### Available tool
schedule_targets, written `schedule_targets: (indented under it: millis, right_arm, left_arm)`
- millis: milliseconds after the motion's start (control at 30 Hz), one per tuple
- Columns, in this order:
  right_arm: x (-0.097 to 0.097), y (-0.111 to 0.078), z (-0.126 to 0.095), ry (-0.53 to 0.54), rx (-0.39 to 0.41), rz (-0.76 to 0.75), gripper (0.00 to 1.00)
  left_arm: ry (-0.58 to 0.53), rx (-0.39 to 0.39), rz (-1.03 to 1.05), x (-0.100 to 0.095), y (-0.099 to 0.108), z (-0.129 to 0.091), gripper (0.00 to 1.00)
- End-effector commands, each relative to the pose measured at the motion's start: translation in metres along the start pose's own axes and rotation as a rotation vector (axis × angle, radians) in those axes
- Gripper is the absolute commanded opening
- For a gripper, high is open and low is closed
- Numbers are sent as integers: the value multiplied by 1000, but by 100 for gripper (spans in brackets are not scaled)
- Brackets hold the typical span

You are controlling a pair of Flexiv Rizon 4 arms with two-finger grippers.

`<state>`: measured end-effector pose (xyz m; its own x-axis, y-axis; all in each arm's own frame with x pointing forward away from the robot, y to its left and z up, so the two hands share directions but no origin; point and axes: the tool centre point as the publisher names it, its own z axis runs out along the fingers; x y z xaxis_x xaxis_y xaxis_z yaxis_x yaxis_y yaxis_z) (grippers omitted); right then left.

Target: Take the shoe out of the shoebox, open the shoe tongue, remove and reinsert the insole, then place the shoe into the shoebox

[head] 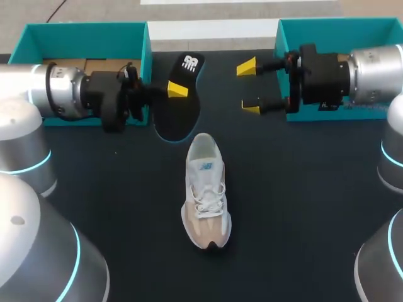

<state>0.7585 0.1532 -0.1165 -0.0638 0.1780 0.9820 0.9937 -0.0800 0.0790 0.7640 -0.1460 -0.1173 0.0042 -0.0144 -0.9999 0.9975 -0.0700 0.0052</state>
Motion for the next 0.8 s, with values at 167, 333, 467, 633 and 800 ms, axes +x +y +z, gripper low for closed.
schedule_targets:
  millis: [167,333,467,633,800]
  right_arm:
    - [-6,-17,-29,7,-1,16,100]
    - [-7,-17,-31,16,34,12,100]
    - [-7,-17,-31,16,34,12,100]
    - [-7,-17,-31,16,34,12,100]
    - [-7,-17,-31,16,34,12,100]
  left_arm:
    - [-9,-3,-4,1,-4,-1,0]
    - [-27,-1,-25,2,-6,1,0]
    - [-27,-1,-25,2,-6,1,0]
    - [-27,-1,-25,2,-6,1,0]
    - [30,8,-306,-9,-11,2,0]
